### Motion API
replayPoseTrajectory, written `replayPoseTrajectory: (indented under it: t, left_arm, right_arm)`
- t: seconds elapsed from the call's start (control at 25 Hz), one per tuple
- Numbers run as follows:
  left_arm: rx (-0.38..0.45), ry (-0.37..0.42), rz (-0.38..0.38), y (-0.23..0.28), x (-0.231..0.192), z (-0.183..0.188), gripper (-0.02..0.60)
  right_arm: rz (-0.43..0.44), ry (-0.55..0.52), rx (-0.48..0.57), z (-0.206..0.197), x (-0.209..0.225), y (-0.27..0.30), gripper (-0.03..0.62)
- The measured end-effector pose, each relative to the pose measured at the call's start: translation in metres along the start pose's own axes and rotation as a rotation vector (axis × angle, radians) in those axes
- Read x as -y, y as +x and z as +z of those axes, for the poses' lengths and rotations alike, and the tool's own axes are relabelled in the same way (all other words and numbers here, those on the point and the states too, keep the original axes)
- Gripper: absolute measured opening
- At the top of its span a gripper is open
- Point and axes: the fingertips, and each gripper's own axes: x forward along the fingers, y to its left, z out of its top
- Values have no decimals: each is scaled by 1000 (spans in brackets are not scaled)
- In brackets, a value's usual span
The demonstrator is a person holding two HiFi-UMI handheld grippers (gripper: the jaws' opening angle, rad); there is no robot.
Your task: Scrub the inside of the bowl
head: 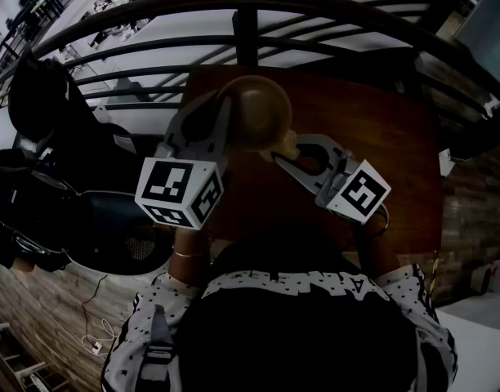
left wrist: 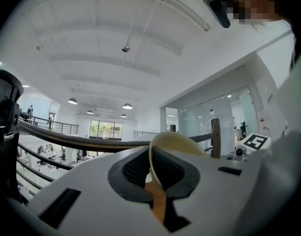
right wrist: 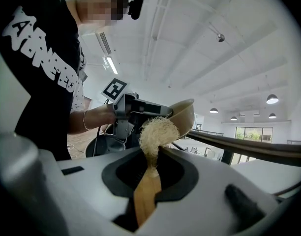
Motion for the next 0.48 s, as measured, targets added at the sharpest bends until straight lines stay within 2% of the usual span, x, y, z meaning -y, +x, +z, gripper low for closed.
replayPoseTrajectory:
  t: [0.48]
  left_arm:
    - [13,-1,-12,-8,1,1,25]
  right_arm:
    - [16,-5,-8,-1,-15,12,60]
